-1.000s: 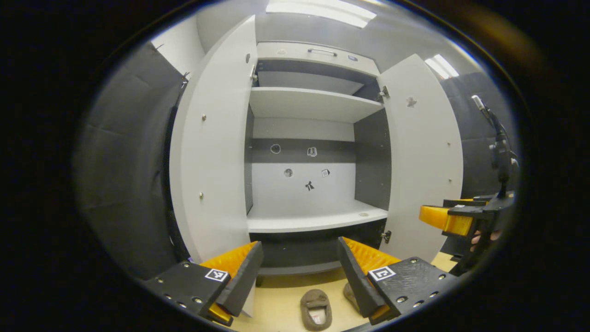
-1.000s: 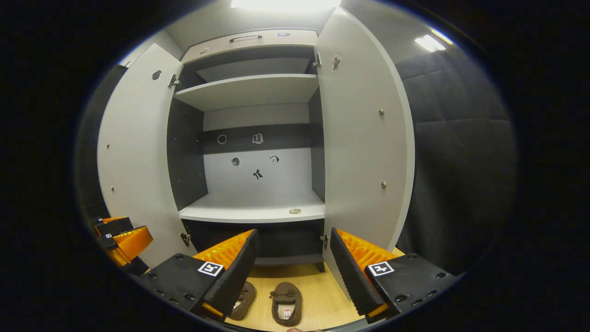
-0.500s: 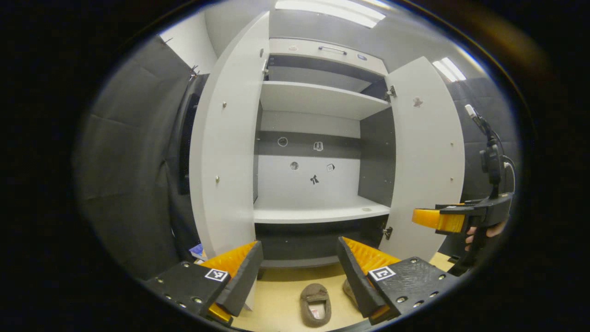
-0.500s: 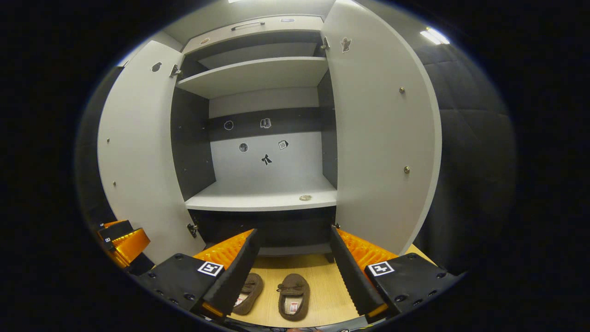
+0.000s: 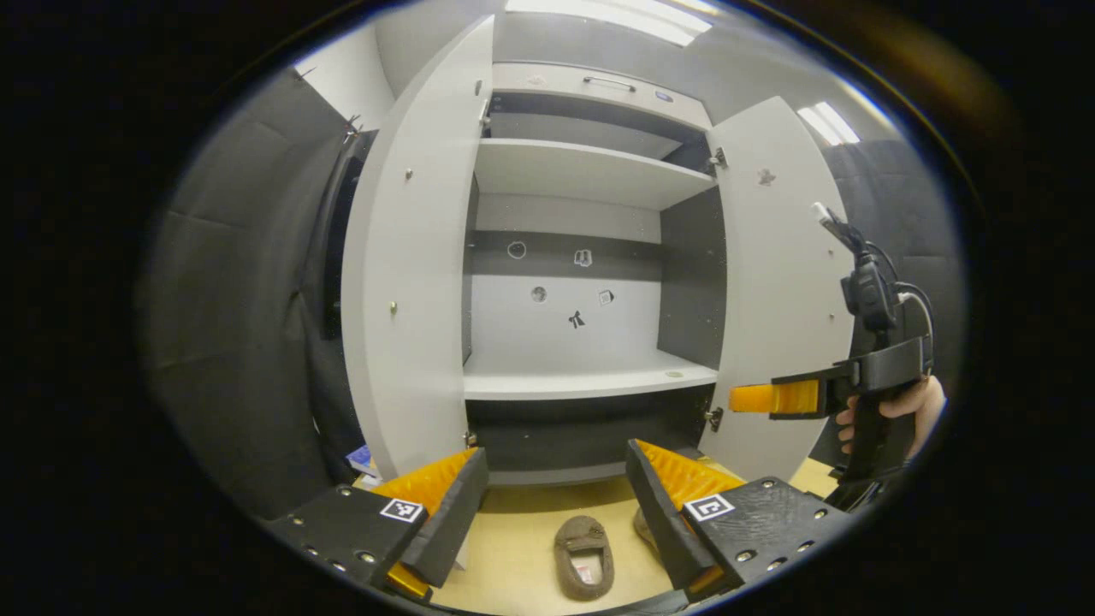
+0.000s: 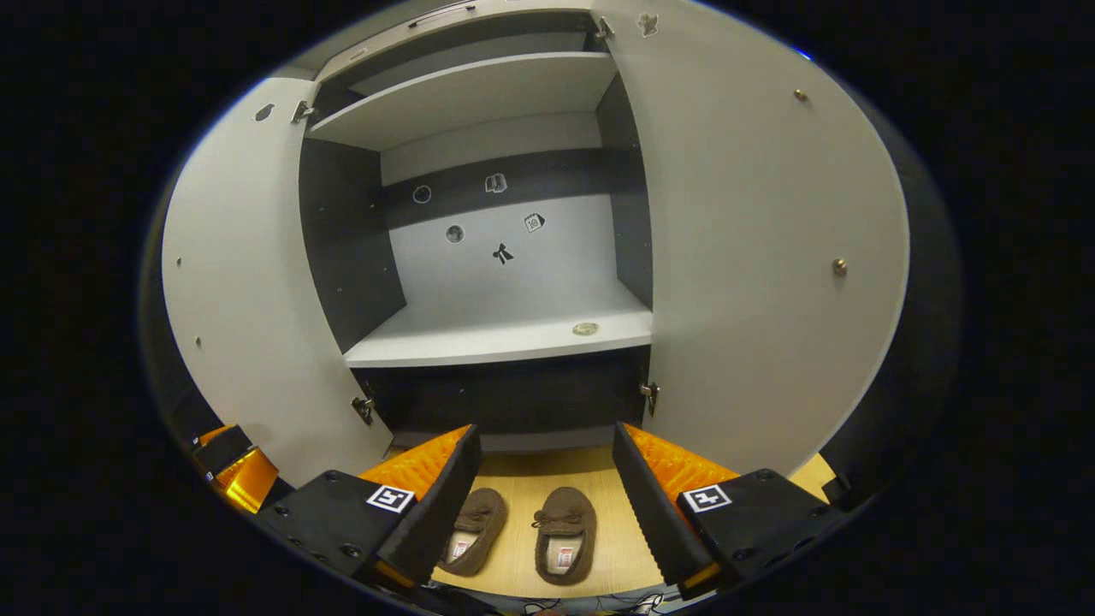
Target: Grab one shoe with the right hand and put it into the shoe cabinet, grab the other shoe with the left hand and put it into the shoe cabinet; then close the right door with the right hand and the left door with the left hand.
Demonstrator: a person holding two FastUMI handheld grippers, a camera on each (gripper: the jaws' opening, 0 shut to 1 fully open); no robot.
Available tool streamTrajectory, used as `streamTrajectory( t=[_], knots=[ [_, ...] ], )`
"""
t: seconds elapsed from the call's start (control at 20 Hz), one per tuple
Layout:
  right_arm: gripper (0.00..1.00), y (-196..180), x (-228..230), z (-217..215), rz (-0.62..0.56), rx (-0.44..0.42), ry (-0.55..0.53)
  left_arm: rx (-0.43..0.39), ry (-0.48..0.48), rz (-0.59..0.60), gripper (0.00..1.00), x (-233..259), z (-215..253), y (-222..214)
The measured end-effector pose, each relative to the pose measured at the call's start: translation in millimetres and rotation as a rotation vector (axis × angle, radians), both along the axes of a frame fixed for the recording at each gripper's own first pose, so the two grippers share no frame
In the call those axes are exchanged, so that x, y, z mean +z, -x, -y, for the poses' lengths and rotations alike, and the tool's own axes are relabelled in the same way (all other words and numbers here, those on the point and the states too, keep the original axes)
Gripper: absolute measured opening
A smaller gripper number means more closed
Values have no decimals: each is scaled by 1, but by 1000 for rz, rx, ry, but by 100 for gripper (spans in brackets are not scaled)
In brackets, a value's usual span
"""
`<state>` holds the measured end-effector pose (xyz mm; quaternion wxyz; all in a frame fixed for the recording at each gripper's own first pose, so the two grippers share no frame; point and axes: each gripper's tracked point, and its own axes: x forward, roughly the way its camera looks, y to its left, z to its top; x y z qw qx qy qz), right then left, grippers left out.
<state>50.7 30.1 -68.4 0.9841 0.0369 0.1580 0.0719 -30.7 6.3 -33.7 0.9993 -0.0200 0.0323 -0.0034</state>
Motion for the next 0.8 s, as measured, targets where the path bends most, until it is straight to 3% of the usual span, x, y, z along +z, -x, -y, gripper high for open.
streamTrajectory(
  t=[0.1, 0.4, 0.6, 0.8],
  knots=[
    [98, -6, -22, -7, -64, 10, -23, -7, 1, -5, 94, -3, 1, -1],
    [98, -7, -116, -38, -300, 88, -110, -41, 15, -38, 94, -13, 5, 0],
    [98, 3, -176, -53, -417, 143, -109, -52, -29, -75, 94, -27, 3, 1],
    [98, 12, -222, -62, -485, 169, -94, -64, -12, -110, 94, -37, 3, 3]
  ],
)
